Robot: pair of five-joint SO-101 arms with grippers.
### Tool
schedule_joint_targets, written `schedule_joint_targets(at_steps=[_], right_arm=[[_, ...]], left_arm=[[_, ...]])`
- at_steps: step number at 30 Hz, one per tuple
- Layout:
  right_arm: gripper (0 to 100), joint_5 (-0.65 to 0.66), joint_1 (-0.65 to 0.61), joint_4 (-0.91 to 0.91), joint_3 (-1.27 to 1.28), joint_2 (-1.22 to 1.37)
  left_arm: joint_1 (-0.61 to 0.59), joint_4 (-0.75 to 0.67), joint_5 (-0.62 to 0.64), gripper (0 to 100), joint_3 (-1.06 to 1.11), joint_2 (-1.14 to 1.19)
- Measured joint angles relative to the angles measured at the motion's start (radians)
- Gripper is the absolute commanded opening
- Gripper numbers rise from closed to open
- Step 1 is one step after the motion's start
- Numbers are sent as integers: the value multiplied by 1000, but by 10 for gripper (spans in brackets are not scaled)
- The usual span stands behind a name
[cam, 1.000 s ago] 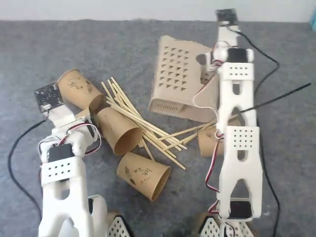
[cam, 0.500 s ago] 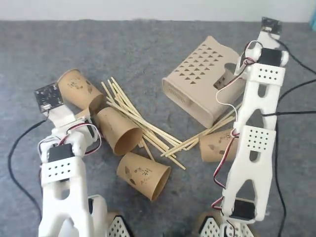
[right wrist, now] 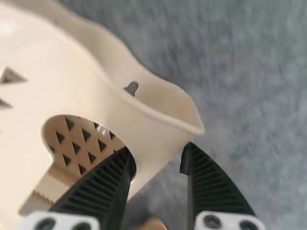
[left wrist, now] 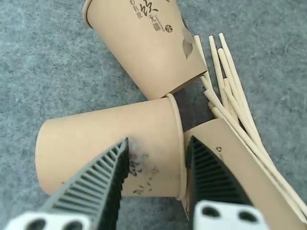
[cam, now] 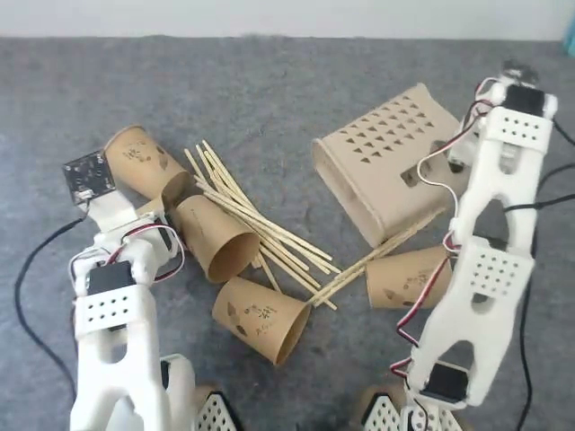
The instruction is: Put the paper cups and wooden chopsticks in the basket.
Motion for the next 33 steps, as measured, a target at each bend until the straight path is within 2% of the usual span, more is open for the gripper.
schedule_joint_targets(at_steps=[7,12,14,18,25,33], right_arm=[[155,100,-9,0,333,-368],[261,175,-84,0,433,-663],[274,190,-104,0,465,-724],[274,199,-100,-5,540,-736],[275,244,6,-37,555,-641],[275,259,11,-97,555,-644]], left_arm=[[0,0,0,191,0,0],[0,-5,-2,191,11,-2],[0,-6,-18,190,11,-2],[0,-8,-41,190,11,-2],[0,-8,-43,190,11,-2],[0,-8,-43,190,11,-2]])
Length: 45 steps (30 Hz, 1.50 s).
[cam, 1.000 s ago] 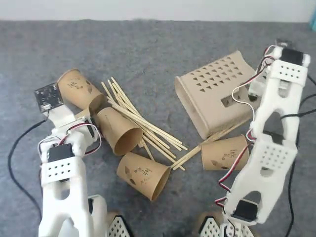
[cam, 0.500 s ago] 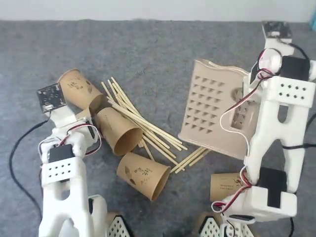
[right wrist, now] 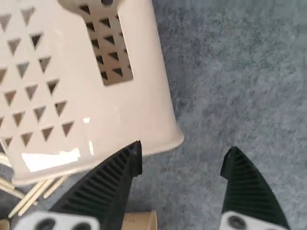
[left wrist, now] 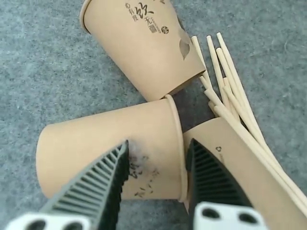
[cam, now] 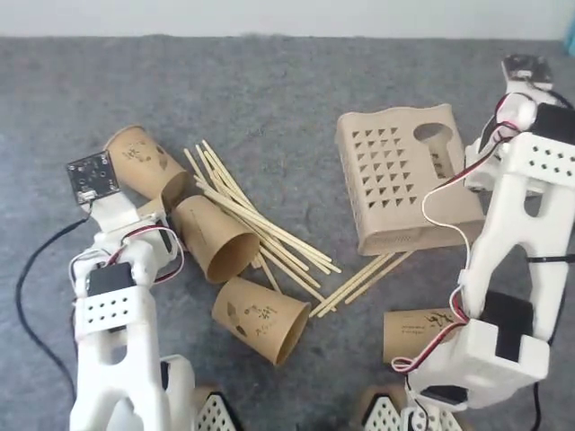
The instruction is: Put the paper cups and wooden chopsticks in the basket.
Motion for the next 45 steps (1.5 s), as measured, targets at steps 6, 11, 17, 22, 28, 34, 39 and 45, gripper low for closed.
schedule_joint_targets(at_steps=[6,11,17,22,28,34,39,45], right_arm=[[275,0,0,-186,3,11],[275,0,-54,-367,3,123],[274,14,-120,-611,3,190],[274,-32,-132,-628,3,265],[274,32,-109,-629,3,353],[273,77,-81,-726,3,442],[173,78,-81,-861,3,502],[32,18,-80,-853,-83,557]], left_arm=[[0,0,0,190,0,0],[0,0,0,191,0,0],[0,0,-5,191,0,0],[0,-3,-5,192,0,0],[0,-14,-5,192,2,0],[0,-14,-5,191,2,0],[-3,-14,-5,191,2,0],[-17,-15,-5,191,2,0]])
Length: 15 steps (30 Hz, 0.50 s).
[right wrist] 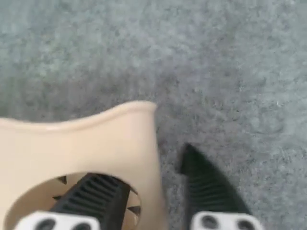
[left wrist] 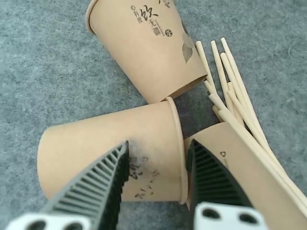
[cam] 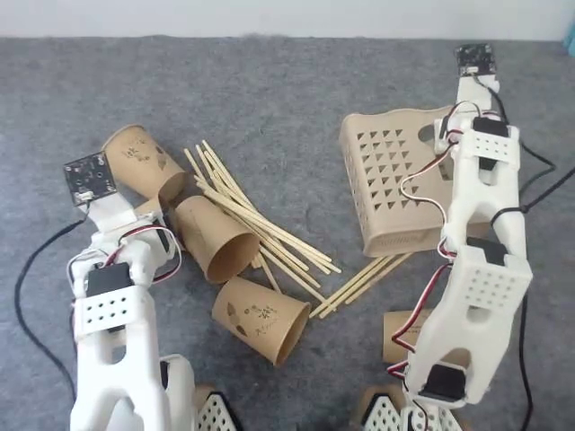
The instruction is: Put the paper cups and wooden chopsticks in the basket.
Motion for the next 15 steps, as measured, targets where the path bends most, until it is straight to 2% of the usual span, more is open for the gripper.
schedule_joint_targets(at_steps=[2,10,15], right_arm=[[2,-44,0,23,-58,15],[6,-206,2,58,-233,21],[6,-311,2,86,-253,0]], left_arm=[[0,0,0,191,0,0],[0,0,0,191,0,0],[0,0,0,191,0,0]])
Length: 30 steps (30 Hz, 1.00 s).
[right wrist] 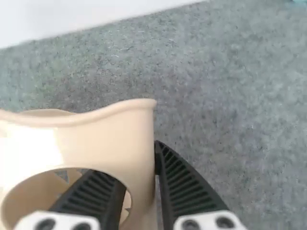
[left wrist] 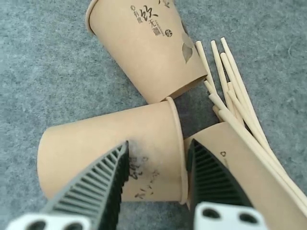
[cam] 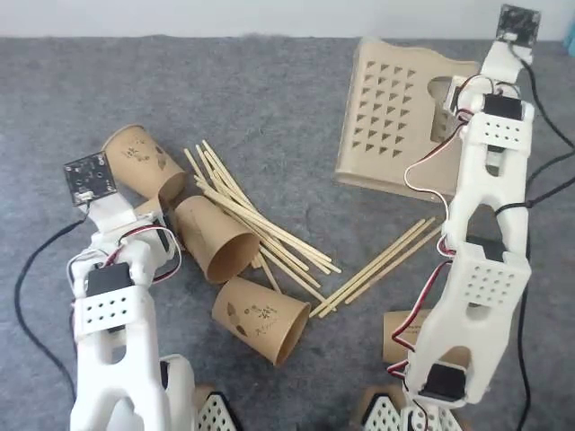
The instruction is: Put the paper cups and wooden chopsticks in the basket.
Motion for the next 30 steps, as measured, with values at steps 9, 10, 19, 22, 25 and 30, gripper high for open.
schedule_joint_targets(at_steps=[9,10,19,22,25,30], right_arm=[[7,-72,0,164,-2,-265],[7,-72,2,183,-2,-293],[7,-74,6,249,2,-373],[7,-74,6,249,44,-368],[7,-74,6,227,110,-288],[7,-98,57,157,155,-115]], left_arm=[[0,0,0,191,0,0],[0,0,0,191,0,0],[0,0,0,190,0,0],[0,0,0,190,0,0],[0,0,0,190,0,0],[-3,0,-2,190,0,0]])
